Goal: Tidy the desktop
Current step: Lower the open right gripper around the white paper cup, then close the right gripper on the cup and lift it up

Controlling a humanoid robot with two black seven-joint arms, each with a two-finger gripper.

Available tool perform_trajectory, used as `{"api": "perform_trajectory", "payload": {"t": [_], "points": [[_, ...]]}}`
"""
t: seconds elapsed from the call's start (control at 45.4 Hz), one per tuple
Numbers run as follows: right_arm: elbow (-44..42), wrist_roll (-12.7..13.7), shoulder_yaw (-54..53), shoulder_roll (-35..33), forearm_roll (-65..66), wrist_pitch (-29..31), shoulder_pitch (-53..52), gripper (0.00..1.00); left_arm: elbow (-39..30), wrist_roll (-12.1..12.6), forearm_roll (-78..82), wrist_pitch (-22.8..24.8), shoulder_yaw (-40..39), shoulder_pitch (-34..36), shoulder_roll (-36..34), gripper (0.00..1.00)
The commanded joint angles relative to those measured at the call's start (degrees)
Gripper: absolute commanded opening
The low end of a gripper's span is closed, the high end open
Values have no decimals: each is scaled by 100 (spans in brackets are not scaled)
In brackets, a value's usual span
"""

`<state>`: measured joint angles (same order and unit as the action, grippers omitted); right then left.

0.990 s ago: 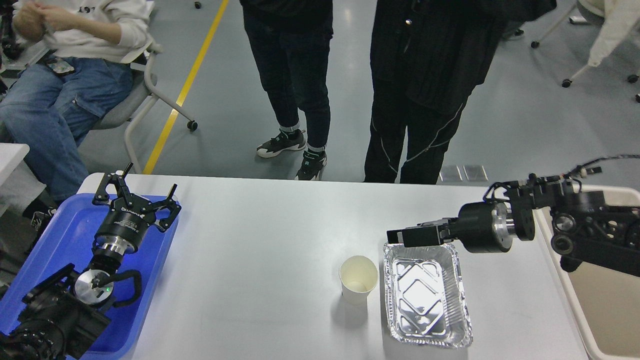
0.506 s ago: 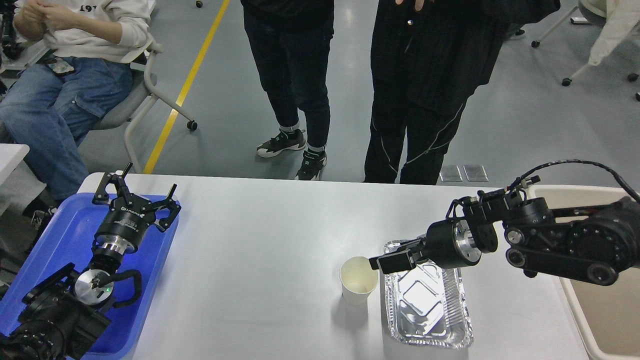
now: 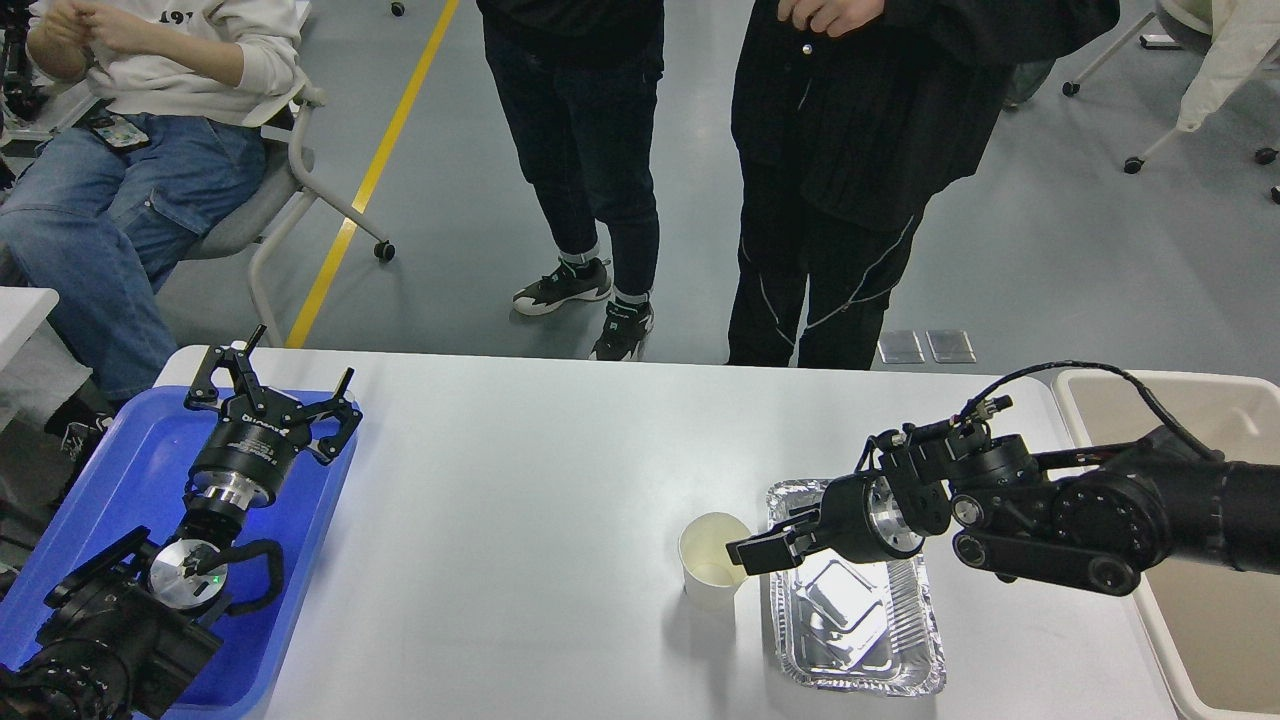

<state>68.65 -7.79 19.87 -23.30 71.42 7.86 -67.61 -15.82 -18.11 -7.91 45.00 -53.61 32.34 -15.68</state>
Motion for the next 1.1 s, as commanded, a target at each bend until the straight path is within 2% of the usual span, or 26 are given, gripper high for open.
{"api": "perform_trajectory", "payload": {"t": [0.0,0.154,0.308,0.484,0.572,0.616,0.682,0.748,0.902,1.078], "points": [[-493,32,-36,431,-23,-127,231,100,0,0,0,0,0,0,4,100],[-520,32,-44,485,-23,-180,231,99,0,0,0,0,0,0,4,100],[-616,23,-36,502,-23,-241,249,91,0,0,0,0,0,0,4,100],[-634,23,-9,511,-5,-417,275,90,0,0,0,0,0,-9,4,100],[-634,15,8,502,3,-417,275,85,0,0,0,0,0,0,4,100],[-634,14,8,502,12,-417,275,74,0,0,0,0,0,0,-5,100],[-634,15,52,502,-41,-338,258,38,0,0,0,0,0,0,4,100],[-616,6,70,502,-41,-320,257,18,0,0,0,0,0,0,4,100],[-599,-12,96,511,-14,-311,266,2,0,0,0,0,0,0,4,100],[-607,-3,96,511,21,-311,240,0,0,0,0,0,0,0,4,100]]}}
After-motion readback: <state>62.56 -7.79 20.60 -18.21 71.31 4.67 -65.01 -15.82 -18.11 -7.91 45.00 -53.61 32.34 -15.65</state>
